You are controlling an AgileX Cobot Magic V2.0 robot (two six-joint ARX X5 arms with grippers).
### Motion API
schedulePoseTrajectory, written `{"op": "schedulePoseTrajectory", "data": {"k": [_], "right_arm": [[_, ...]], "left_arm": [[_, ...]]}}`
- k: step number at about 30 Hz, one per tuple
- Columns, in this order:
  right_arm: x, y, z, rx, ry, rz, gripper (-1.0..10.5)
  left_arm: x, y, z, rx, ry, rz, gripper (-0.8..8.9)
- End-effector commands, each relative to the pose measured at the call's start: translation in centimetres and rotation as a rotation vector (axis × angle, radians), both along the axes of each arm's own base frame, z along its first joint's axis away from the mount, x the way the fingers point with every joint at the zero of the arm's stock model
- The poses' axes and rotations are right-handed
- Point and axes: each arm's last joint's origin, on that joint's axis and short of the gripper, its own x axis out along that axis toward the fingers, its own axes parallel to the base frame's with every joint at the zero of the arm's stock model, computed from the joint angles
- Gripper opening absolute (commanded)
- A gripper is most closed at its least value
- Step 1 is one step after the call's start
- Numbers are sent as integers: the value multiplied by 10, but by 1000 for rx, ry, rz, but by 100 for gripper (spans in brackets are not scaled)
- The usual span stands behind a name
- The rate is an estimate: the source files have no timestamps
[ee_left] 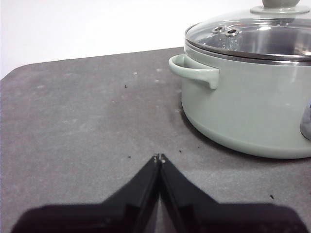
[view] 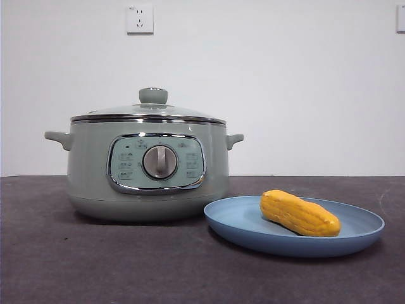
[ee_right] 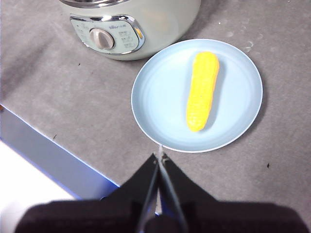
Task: Take the corn out from the steamer,put the corn on the plate,close the lid
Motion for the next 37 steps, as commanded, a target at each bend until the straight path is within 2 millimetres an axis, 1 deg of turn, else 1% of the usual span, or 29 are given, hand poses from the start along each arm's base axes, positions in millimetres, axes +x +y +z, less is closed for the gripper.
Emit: {"op": "schedulePoseTrajectory", "data": {"k": [1,9,12,15,18,21,24,26,28,34,37], "right_arm": [[0,0,-1,3,4,-2,1],[0,0,-1,0,2,-4,1],[0,-3,2,-37,-82,6,1],[0,-8,12,-3,-210,-31,1],[-4,-19,22,35,-339,-122,1],[-4,-28,20,59,-473,-217,1],[-2,-35,3,75,-605,-298,1],[0,-38,-14,86,-679,-334,1],[2,-39,-36,95,-730,-354,1],[6,-39,-98,97,-761,-365,1],[7,-39,-123,117,-723,-375,1]], "left_arm": [[1,0,-4,-5,7,5,-3],[1,0,-4,-5,7,5,-3],[1,0,-4,-5,7,5,-3],[1,0,-4,-5,7,5,-3],[1,0,-4,-5,7,5,-3],[1,0,-4,-5,7,5,-3],[1,0,-4,-5,7,5,-3],[1,0,-4,-5,7,5,-3],[1,0,-4,-5,7,5,-3],[1,0,-4,-5,7,5,-3],[1,0,-4,-5,7,5,-3]]}}
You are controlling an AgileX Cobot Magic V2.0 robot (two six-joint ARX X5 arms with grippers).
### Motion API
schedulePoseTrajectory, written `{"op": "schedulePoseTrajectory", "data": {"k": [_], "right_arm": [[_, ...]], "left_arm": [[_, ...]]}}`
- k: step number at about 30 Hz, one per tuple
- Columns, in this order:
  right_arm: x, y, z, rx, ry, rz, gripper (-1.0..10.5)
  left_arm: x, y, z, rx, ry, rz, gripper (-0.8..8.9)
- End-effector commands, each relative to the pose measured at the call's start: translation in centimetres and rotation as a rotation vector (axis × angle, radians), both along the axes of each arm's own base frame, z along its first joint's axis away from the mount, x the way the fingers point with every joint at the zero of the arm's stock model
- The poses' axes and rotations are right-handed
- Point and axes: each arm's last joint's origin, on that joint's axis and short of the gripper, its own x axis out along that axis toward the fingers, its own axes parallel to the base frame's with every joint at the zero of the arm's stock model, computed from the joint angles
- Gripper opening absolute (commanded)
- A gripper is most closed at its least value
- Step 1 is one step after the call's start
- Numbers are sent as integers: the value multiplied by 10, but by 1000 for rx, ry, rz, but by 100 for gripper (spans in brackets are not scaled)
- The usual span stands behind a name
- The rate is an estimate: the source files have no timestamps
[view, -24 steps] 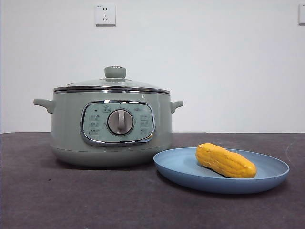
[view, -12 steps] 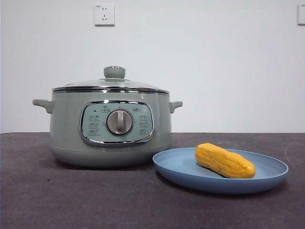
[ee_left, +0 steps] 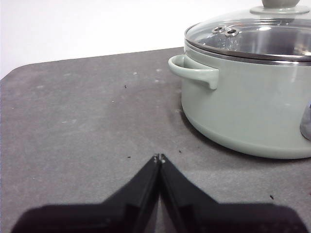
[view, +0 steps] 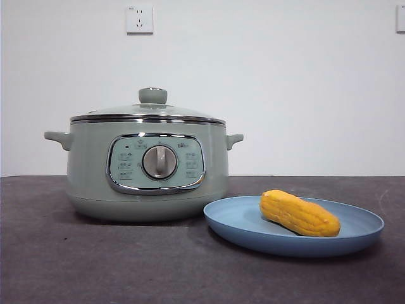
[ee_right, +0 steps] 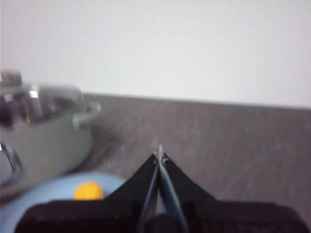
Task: Take the corn out from the steamer,put the corn on the plate,close the lid
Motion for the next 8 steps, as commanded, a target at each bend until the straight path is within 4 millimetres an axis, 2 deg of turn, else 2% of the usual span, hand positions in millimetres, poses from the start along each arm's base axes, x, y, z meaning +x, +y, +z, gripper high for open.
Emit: {"op": "schedulePoseTrajectory", "data": {"k": [1,3,8], "right_arm": [[1,0,-20,36,26,-2,1],[1,0,-31,57,60,-3,1],[0,0,-42,48,176,-6,1]], "left_arm": [[1,0,-4,-5,7,5,-3],[1,0,-4,-5,7,5,-3],[1,0,-4,-5,7,5,-3]]}}
